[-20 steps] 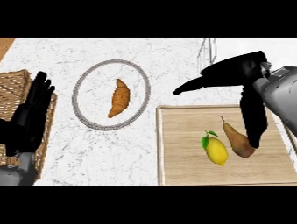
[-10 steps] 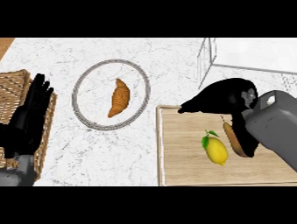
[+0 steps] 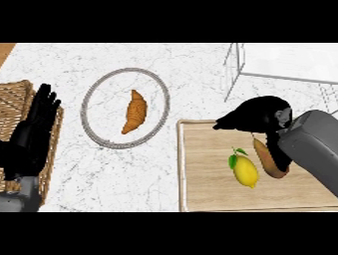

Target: Pick the pear from the tray and place it in the tiered shelf

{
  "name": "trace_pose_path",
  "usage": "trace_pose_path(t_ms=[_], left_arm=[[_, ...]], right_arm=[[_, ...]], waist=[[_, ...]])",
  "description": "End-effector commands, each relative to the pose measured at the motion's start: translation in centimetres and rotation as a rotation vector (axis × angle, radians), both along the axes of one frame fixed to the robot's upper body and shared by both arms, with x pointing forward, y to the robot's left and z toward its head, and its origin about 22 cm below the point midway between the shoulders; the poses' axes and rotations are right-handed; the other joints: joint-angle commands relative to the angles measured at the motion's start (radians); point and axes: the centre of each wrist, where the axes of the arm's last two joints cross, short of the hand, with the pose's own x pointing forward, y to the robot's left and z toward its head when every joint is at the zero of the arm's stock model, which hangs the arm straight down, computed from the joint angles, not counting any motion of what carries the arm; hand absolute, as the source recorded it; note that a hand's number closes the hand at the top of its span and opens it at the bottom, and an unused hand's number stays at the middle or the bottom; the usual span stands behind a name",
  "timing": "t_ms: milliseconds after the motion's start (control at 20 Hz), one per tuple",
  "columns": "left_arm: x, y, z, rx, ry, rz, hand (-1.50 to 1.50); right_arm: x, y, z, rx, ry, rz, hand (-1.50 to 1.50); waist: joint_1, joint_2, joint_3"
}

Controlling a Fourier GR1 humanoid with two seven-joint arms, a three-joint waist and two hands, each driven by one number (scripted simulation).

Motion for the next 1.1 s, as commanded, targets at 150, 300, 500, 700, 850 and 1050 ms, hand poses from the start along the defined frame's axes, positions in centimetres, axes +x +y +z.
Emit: trace_pose_path(t_ms=[150,300,500,700,850,1050], left_arm=[[0.5,-0.7,0.7,0.0,0.005,-0.005,0.0],[-0.3,0.8,-0.7,-0.009,-0.009,0.015,0.0],[-1.4,1.1,0.0,-0.002,0.001,-0.003,0.0],[0.5,1.5,0.4,-0.005,0.015,0.019,0.0],[-0.5,-0.3,-0.7,-0.009,-0.001,0.019,0.0],[-2.3,-0.1,-0.5,0.003,0.009,0.007,0.0]], right_arm=[[1.7,-2.4,-3.5,-0.009,0.022,0.015,-1.5],[1.5,-2.2,-3.3,-0.04,0.011,0.024,-1.5],[2.2,-2.8,-5.3,0.007,0.026,0.026,-1.5],[0.8,-4.7,-6.5,0.034,0.027,0.042,-1.5],[0.7,-2.0,-9.0,0.051,0.045,0.039,-1.5],[0.6,-3.9,-8.4,0.048,0.065,0.014,-1.5]], waist=[[0.001,0.0,0.0],[-0.006,-0.003,-0.001],[0.001,-0.002,-0.001],[-0.011,-0.003,-0.001],[-0.007,-0.003,-0.001],[-0.01,-0.006,-0.001]])
